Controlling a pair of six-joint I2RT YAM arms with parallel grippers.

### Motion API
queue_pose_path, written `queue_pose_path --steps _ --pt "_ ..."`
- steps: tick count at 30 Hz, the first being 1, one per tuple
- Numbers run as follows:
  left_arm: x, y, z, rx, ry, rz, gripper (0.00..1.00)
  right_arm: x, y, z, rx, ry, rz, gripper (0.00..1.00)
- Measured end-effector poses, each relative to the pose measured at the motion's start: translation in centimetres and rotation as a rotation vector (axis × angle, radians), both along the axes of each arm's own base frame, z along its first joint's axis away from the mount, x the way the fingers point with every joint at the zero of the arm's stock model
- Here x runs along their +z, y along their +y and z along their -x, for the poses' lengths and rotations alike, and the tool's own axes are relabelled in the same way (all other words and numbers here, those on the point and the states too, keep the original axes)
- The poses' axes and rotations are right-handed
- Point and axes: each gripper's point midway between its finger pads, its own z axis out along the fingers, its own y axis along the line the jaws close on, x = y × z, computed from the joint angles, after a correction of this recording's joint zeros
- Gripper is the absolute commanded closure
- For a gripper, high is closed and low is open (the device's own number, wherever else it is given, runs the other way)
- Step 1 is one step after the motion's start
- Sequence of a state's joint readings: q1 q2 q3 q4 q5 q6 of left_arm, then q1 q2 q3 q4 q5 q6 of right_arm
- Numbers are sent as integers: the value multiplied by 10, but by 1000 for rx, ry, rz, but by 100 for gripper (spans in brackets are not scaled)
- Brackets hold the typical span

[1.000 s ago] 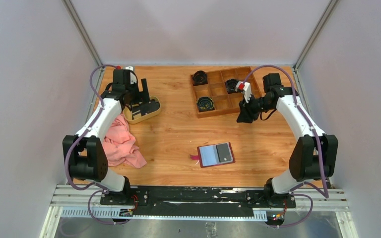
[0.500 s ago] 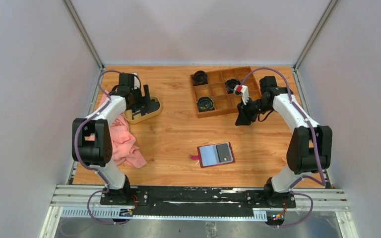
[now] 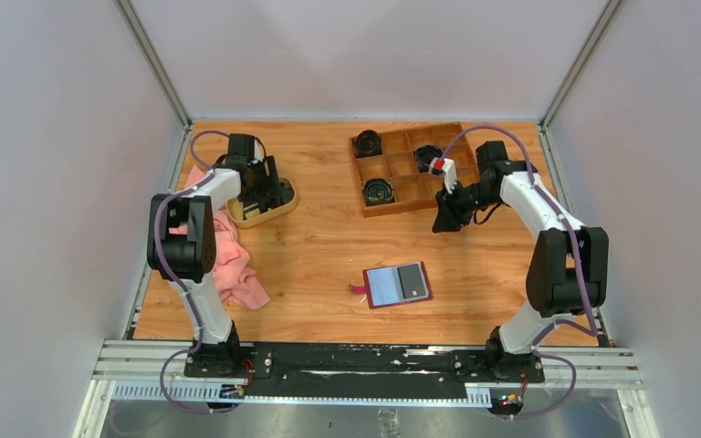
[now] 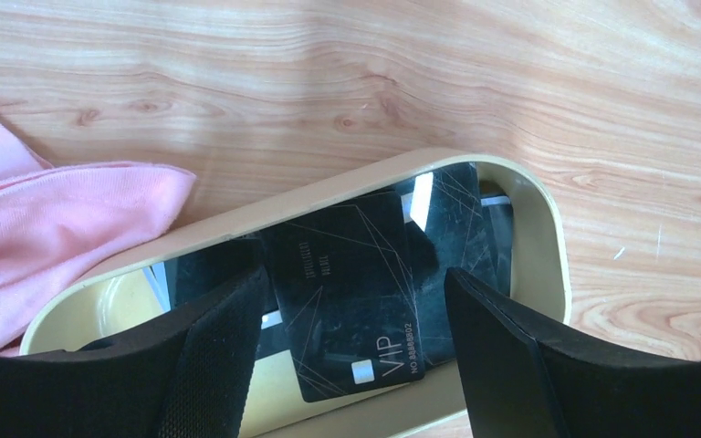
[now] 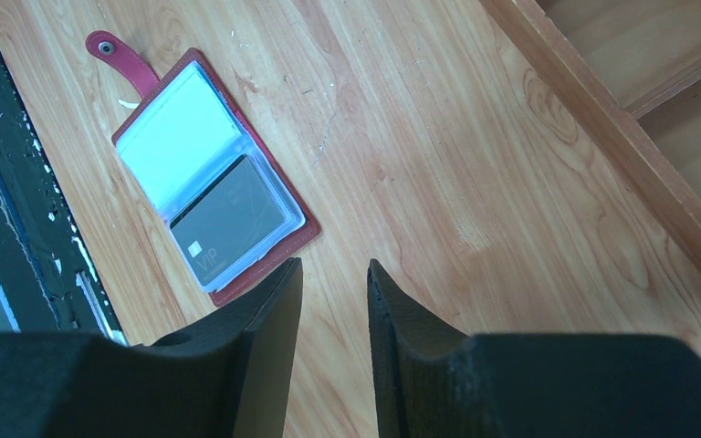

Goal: Put the credit cards into the card holder
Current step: Pick up the credit card from the storage box.

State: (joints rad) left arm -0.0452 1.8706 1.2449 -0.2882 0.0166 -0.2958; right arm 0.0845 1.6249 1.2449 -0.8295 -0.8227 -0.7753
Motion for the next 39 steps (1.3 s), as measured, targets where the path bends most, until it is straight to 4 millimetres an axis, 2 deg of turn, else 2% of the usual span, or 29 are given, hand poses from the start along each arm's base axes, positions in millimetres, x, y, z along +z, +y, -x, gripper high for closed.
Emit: queue_pose_path --steps 9,15,27,32,38,39 --pt "-2 4 -3 42 -5 -4 27 -4 0 0 0 12 1 63" --pt "-4 10 -3 75 -4 -58 23 -4 0 0 0 12 1 63" --pt "-7 -2 -2 72 2 -113 26 -5 0 1 2 14 2 63" --pt "-8 -4 -8 87 12 -123 37 -6 0 2 3 17 2 63" --pt "-9 -5 -10 103 1 -115 37 -6 0 2 4 18 2 63" --pt "-9 -5 -10 104 -1 -115 41 -6 0 2 4 18 2 63"
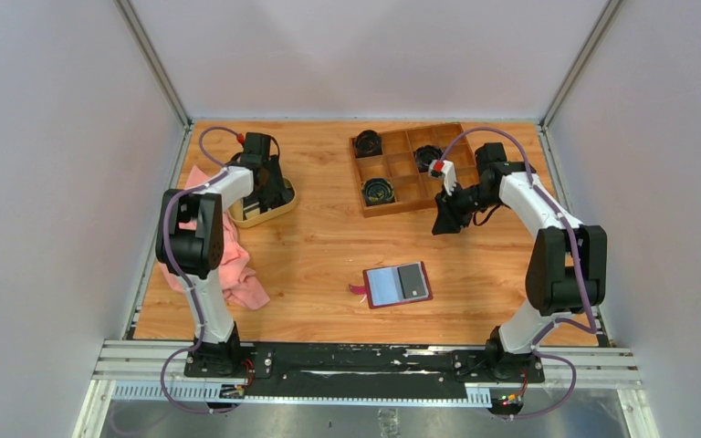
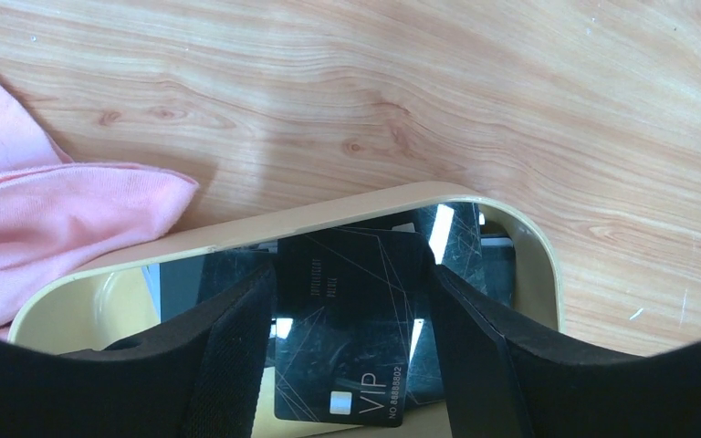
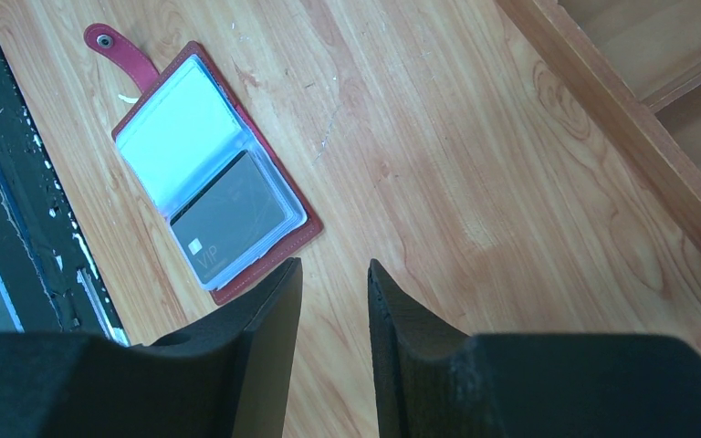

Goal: Put the credit cards into the card holder
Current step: Pick up the credit card from the storage box.

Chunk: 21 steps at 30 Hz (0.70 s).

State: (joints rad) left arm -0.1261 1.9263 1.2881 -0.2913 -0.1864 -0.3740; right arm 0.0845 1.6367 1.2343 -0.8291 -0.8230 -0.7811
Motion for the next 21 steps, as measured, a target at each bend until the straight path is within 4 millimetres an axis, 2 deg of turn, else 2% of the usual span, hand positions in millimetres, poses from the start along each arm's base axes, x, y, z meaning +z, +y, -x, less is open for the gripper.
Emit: queue_pose_path --steps 9,21 --pt "1 -2 -1 -3 -7 11 55 1 1 0 2 -2 -4 63" --pt "4 -5 6 -29 -5 25 57 6 7 2 11 4 -49 63"
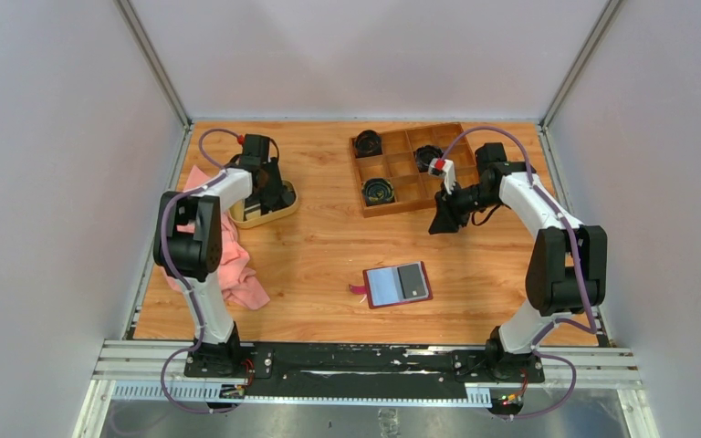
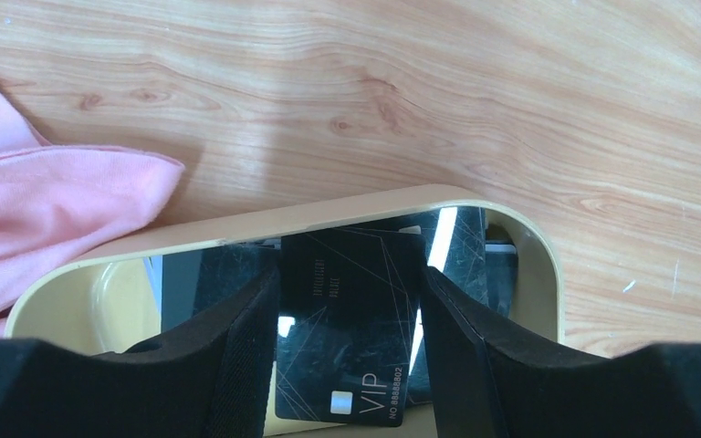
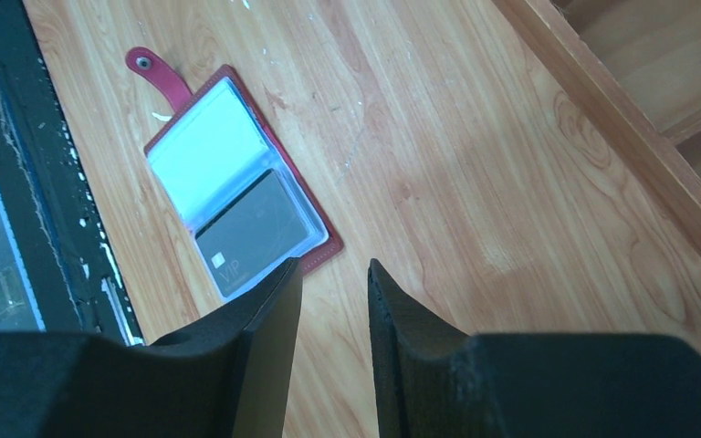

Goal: Put the credit cards into the card holder
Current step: Pick up the credit card from the storage box.

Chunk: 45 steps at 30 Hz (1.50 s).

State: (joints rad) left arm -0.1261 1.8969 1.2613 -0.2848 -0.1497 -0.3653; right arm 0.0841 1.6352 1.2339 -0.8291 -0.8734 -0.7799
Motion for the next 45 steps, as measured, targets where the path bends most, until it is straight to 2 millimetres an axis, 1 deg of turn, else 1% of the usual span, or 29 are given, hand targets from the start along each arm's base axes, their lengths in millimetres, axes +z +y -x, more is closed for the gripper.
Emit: queue_pose_path --steps 5,9,11,12,18,25,28,33,35,38,41,45 --pt "1 -3 4 -14 3 14 57 9 11 3 7 16 -77 63" --pt "2 -4 8 -21 4 29 57 16 25 3 28 16 -116 63" --pt "4 -4 10 -22 3 35 57 22 35 1 50 11 -126 64" --pt "6 -4 10 -25 -2 41 57 26 40 -4 55 5 -132 64" --pt "17 -3 8 -14 -32 68 58 37 90 -24 150 -7 -159 64" --pt "21 -5 8 3 -52 117 58 43 159 -48 207 30 -210 62" --pt "21 -5 9 15 -58 137 58 48 193 -59 212 37 -255 61" --pt "28 -3 8 38 -80 179 58 50 247 -69 208 68 -328 60" --pt "35 -4 7 43 -97 195 58 48 268 -73 191 101 -360 59" --pt "50 -7 5 40 -135 228 58 40 287 -74 154 173 -391 56" --pt "68 -13 4 27 -176 268 59 38 295 -78 116 219 -411 52" --pt "93 -23 7 2 -235 334 59 45 300 -81 91 234 -435 49"
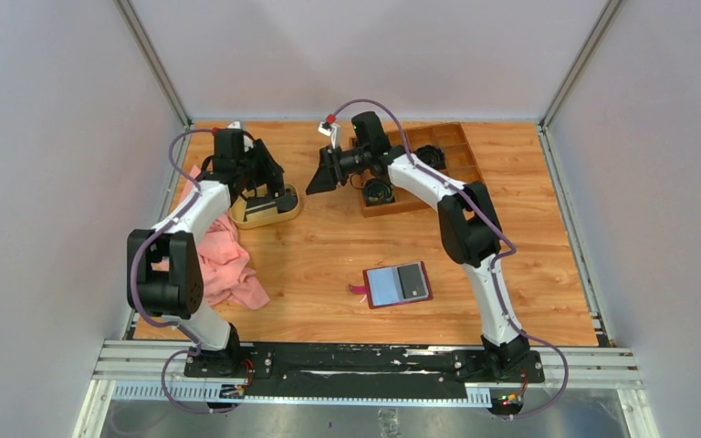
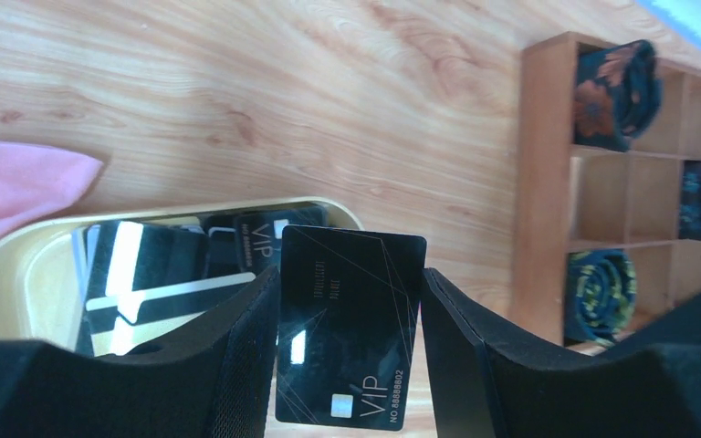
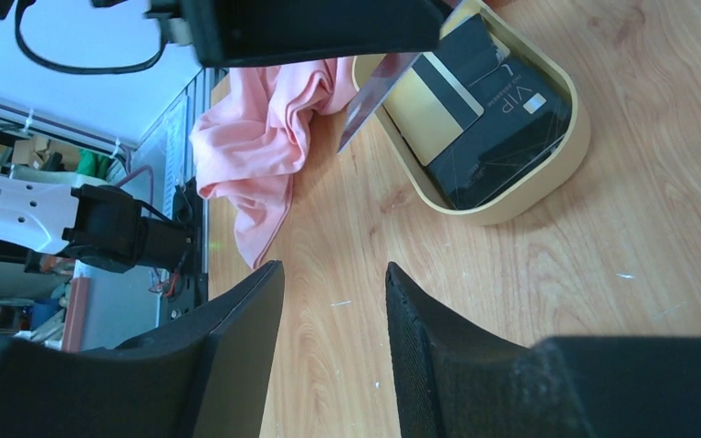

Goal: Put the credit cards into the card holder
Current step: Pick up the credit card from the storage box.

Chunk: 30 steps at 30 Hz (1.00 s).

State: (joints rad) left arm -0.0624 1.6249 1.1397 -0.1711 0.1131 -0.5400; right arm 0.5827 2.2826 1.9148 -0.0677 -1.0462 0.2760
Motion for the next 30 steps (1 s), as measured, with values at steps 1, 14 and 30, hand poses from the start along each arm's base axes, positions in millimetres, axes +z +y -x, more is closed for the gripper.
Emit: queue_pose_path --steps 1,14,30 --pt "6 -3 2 -4 -15 19 59 2 1 0 -5 7 -5 47" --pt "28 -26 28 -43 -71 149 59 16 25 9 -58 116 -24 40" --pt "47 -49 49 -79 -115 173 59 14 46 19 -131 200 5 92"
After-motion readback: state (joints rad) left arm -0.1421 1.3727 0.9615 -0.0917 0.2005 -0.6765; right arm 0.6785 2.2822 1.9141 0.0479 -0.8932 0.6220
